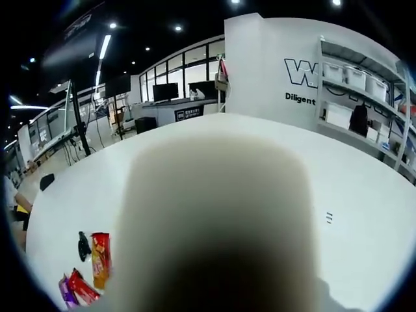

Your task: Place the target food into the container with the food tongs after gripping and lifting it, then release it inside without dropping or visibly crushing the food.

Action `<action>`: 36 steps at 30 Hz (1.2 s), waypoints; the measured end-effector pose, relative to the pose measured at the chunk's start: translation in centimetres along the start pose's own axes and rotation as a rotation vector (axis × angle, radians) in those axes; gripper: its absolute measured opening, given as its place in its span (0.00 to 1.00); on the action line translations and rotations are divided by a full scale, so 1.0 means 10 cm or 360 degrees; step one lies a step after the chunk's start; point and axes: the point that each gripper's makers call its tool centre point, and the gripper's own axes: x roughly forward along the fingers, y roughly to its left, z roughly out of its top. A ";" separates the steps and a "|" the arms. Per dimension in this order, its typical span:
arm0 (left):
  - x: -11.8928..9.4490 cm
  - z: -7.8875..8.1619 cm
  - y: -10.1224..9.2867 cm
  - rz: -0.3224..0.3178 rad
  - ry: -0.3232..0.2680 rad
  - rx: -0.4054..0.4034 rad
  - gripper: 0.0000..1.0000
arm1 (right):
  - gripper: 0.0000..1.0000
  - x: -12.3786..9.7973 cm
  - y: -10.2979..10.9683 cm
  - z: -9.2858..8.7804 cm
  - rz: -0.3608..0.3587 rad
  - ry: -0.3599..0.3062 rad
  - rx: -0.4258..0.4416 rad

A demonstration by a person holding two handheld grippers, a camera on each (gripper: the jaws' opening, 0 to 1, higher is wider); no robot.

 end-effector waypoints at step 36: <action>-0.16 0.09 -0.29 -0.0073 -0.0038 0.0019 0.99 | 0.18 -0.77 0.43 0.00 0.0098 -0.0029 -0.0112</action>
